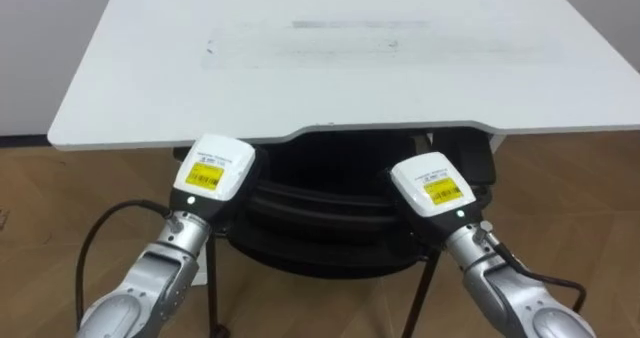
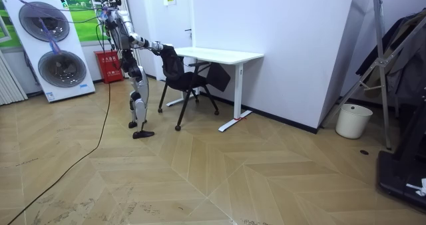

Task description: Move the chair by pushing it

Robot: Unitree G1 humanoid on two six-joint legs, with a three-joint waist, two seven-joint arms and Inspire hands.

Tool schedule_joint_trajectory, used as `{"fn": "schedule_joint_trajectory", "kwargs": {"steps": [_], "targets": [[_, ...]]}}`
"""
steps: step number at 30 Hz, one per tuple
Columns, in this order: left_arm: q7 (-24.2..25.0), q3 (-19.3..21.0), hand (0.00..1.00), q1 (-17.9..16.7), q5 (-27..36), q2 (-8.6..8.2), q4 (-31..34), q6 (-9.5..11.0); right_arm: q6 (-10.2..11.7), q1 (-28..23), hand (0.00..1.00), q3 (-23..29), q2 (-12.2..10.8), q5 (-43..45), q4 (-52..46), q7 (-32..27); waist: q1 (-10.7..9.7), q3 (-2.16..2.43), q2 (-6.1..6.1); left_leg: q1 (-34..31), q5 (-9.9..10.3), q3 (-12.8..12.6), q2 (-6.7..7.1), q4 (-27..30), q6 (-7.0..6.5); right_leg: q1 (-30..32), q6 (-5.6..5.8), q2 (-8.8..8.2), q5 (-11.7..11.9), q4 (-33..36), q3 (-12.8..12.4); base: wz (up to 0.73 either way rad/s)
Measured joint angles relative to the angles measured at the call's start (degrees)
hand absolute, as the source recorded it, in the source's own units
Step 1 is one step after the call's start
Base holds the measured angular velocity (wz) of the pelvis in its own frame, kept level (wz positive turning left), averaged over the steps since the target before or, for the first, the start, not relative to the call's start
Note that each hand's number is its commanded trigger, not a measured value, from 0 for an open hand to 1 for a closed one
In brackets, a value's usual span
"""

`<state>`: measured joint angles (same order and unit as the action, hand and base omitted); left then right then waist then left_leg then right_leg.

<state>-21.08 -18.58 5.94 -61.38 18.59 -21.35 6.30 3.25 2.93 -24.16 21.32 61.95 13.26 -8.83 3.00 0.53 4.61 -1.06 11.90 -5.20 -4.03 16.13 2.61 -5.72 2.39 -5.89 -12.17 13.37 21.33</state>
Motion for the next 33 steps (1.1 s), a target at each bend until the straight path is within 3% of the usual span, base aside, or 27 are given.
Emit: {"fn": "schedule_joint_trajectory", "kwargs": {"steps": [4, 7, 9, 11, 12, 16, 18, 20, 21, 23, 25, 26, 27, 29, 30, 31, 32, 33], "targets": [[1.68, 0.63, 0.0, -0.99, 8.26, -1.84, 2.32, -0.42, -1.5, 0.0, 0.0, 0.8, -0.05, -3.55, -0.47, 2.87, 0.94, -0.02, 0.41, 0.71, -0.02, 0.8, 0.23, -0.69, 0.04, -1.26, 0.02, 0.03, 0.0, -0.8, 0.79, 0.11], [1.99, 0.64, 0.0, -1.05, 11.91, -2.24, 2.68, -0.4, -1.95, 0.26, 0.0, 0.98, -0.05, -4.91, -0.49, 4.08, 1.6, -0.07, 0.36, 1.2, -0.03, 0.9, 0.28, -0.75, 0.06, -1.9, 0.03, 0.02, -0.01, -0.89, 0.92, 0.04], [2.15, 0.65, 0.0, -0.99, 12.52, -2.27, 2.69, -0.36, -1.68, 0.45, 0.0, 1.44, -0.15, -5.38, -0.47, 4.66, 1.56, -0.3, 0.19, 1.34, -0.03, 1.14, 0.39, -0.77, 0.06, -2.21, 0.03, -0.01, -0.01, -0.92, 1.08, 0.07], [2.59, 0.71, 0.0, -0.36, 13.83, -2.27, 2.86, 0.03, -1.26, 0.68, 0.0, 1.93, -0.24, -7.86, -0.34, 5.23, 1.59, -0.98, 0.23, 1.26, -0.15, 1.63, 0.54, -0.76, 0.02, -2.39, 0.08, -0.08, -0.04, -0.98, 1.48, 0.1], [2.7, 0.8, 0.0, -0.29, 14.49, -2.24, 3.15, 0.06, -1.18, 0.92, 0.0, 2.01, -0.22, -8.14, -0.34, 5.46, 1.54, -1.11, 0.25, 1.2, -0.21, 1.69, 0.56, -0.75, 0.02, -2.32, 0.09, -0.07, -0.05, -0.99, 1.46, 0.04], [3.3, 3.02, 0.0, -0.24, 16.97, -2.19, 3.53, 1.66, 2.2, 2.12, 0.0, 4.3, 0.2, -8.14, -0.35, 7.04, 0.66, -1.37, 0.53, 0.59, -0.58, 1.92, 0.66, -0.81, 0.05, -1.76, 0.09, -0.06, -0.05, -1.05, 1.22, 0.03], [3.62, 6.43, 0.0, -0.21, 16.85, -1.89, 4.16, 2.33, 5.52, 3.53, 0.0, 5.45, 2.31, -7.37, -1.13, 7.13, -0.17, -1.53, 0.79, -0.11, -1.12, 1.91, 0.74, -0.9, 0.01, -0.84, 0.02, -0.12, 0.0, -0.96, 1.03, 0.0], [3.62, 11.52, 0.0, 1.06, 16.88, 0.01, 4.79, 2.19, 9.62, 6.35, 0.0, 5.86, 7.72, -8.19, -3.02, 7.02, -1.08, -1.57, 1.11, -0.45, -1.69, 1.63, 0.75, -1.42, -0.04, 0.2, -0.08, -0.12, 0.22, -0.76, 0.57, -0.05], [3.61, 12.36, 0.0, 1.26, 16.86, 1.04, 5.16, 2.06, 10.13, 6.69, 0.0, 6.15, 8.99, -8.2, -3.74, 6.77, -1.35, -1.59, 1.17, -0.48, -1.87, 1.57, 0.75, -1.59, -0.06, 0.39, -0.1, -0.13, 0.3, -0.76, 0.5, 0.0], [3.52, 16.0, 0.0, 1.44, 16.91, 3.72, 7.62, 2.32, 14.6, 7.2, 0.0, 8.82, 13.65, -7.95, -6.04, 6.38, -2.69, -1.77, 1.55, -1.56, -2.45, 2.11, 0.93, -1.82, -0.18, 1.02, -0.14, -0.21, 0.59, -0.83, 1.18, 0.16], [3.58, 17.94, 0.0, 1.42, 16.57, 5.28, 7.7, 2.45, 17.92, 8.2, 0.0, 10.83, 16.5, -7.76, -6.08, 5.93, -2.81, -1.78, 1.58, -1.75, -2.55, 2.26, 0.96, -1.84, -0.23, 1.04, -0.18, -0.18, 0.7, -0.89, 0.69, 0.13], [3.3, 20.09, 0.0, 1.46, 15.77, 5.48, 8.2, 2.85, 20.22, 8.23, 0.0, 13.08, 18.81, -7.79, -6.8, 5.67, -2.86, -1.8, 1.61, -1.86, -2.63, 2.26, 0.96, -1.79, -0.23, 1.08, -0.2, -0.16, 0.76, -1.01, 0.72, 0.0], [2.49, 21.72, 0.0, 1.58, 15.71, 5.49, 8.92, 3.08, 21.15, 8.23, 0.0, 13.81, 19.87, -7.79, -7.37, 4.98, -2.96, -1.8, 1.62, -1.9, -2.63, 2.27, 0.95, -1.72, -0.22, 1.08, -0.21, -0.13, 0.76, -1.05, 0.72, 0.0], [-3.43, 28.83, 0.0, 4.72, 16.09, 6.55, 12.58, 3.76, 20.03, 9.18, 0.0, 24.69, 20.17, -7.95, -8.29, -4.03, -3.64, -1.81, 1.47, -1.87, -2.75, 2.42, 0.94, -1.68, -0.21, 0.83, -0.24, 0.02, 1.04, -1.61, 0.72, 0.0], [-5.23, 30.33, 0.0, 5.14, 16.7, 7.71, 13.78, 3.97, 19.01, 10.39, 0.0, 27.79, 20.15, -8.1, -8.3, -6.08, -3.84, -1.8, 1.32, -1.83, -2.78, 2.41, 0.94, -1.77, -0.22, 0.79, -0.23, 0.05, 1.15, -1.79, 0.67, -0.03], [-8.42, 32.84, 0.0, 5.71, 18.45, 9.9, 15.88, 4.73, 16.85, 12.72, 0.0, 33.44, 20.17, -9.7, -8.45, -10.4, -3.95, -1.73, 1.04, -1.68, -2.79, 2.38, 1.01, -2.0, -0.24, 0.79, -0.19, 0.02, 1.22, -1.82, 0.55, -0.06], [-10.93, 35.25, 0.0, 5.29, 20.5, 10.84, 17.9, 5.73, 15.15, 13.1, 0.0, 39.57, 20.17, -11.62, -9.35, -14.85, -4.12, -1.38, 0.83, -1.15, -2.81, 2.31, 1.09, -2.54, -0.26, 0.51, -0.08, -0.02, 1.27, -2.07, 0.46, -0.03], [-12.1, 36.62, 0.0, 4.44, 21.52, 10.9, 18.91, 6.19, 14.63, 12.81, 0.0, 42.28, 20.18, -12.81, -9.92, -17.14, -4.11, -1.01, 0.71, -1.05, -2.8, 2.31, 1.14, -2.62, -0.26, 0.24, 0.04, 0.01, 1.34, -2.48, 0.47, 0.0]]}}
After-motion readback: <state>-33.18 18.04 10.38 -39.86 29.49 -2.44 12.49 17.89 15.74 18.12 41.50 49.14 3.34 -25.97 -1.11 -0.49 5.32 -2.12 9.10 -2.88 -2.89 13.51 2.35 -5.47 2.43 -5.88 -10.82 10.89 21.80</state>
